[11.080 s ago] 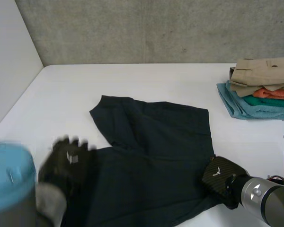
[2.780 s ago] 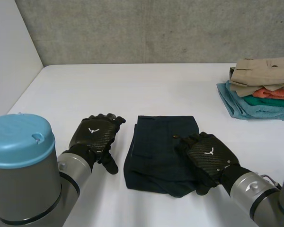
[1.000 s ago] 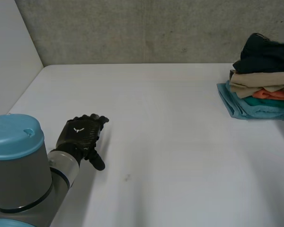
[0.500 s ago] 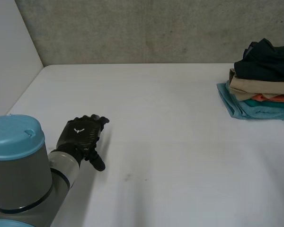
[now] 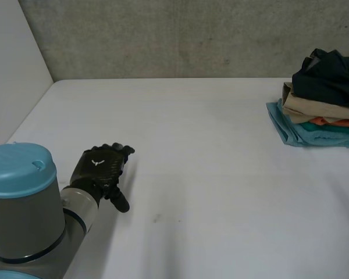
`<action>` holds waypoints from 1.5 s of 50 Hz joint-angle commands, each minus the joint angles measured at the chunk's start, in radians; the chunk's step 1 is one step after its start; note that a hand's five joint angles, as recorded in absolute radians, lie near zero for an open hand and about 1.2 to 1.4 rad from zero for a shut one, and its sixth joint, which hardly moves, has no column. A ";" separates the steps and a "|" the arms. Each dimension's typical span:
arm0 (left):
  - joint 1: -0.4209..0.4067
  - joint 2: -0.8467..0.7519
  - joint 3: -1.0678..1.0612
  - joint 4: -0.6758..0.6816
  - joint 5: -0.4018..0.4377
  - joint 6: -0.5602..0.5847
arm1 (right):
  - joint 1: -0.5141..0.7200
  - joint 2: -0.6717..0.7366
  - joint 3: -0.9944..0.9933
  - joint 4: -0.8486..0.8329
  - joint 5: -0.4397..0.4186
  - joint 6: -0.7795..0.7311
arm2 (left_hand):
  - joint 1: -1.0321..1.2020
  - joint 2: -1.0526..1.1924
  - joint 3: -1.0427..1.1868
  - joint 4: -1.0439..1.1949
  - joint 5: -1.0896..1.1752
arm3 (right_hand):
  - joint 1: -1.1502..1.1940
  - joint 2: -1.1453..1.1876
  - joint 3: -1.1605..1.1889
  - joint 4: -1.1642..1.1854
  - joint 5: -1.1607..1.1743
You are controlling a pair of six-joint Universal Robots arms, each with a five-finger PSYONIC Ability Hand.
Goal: Fold the laundry.
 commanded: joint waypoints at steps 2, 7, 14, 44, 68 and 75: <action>-0.001 -0.004 0.000 0.000 0.000 0.000 | 0.003 -0.055 0.013 0.054 0.067 -0.018 | -0.004 -0.004 -0.023 -0.017 -0.034 | -0.518 -0.676 -0.707 -0.699 -0.702; 0.001 -0.003 0.000 0.000 0.000 0.000 | 0.003 -0.129 -0.011 0.196 0.158 -0.067 | -0.004 -0.004 -0.023 -0.017 -0.034 | -0.608 -0.766 -0.797 -0.789 -0.792; 0.001 -0.003 -0.002 0.000 -0.002 0.000 | 0.007 -0.213 -0.013 0.379 0.213 -0.349 | -0.004 -0.004 -0.023 -0.017 -0.034 | -0.608 -0.766 -0.797 -0.789 -0.792; 0.001 0.002 -0.004 0.000 0.000 0.000 | 0.254 -0.077 -0.473 0.539 0.989 -0.646 | -0.004 -0.004 -0.023 -0.017 -0.034 | -0.608 -0.766 -0.797 -0.789 -0.792; 0.003 -0.001 -0.007 0.000 0.000 0.000 | 0.483 0.115 -0.546 0.700 0.793 -0.161 | -0.004 -0.004 -0.023 -0.017 -0.034 | -0.608 -0.766 -0.797 -0.789 -0.792; 0.003 -0.001 -0.008 0.000 0.000 0.002 | 0.483 0.166 -0.565 0.766 0.765 -0.126 | -0.007 -0.007 -0.026 -0.020 -0.037 | -0.608 -0.766 -0.797 -0.789 -0.792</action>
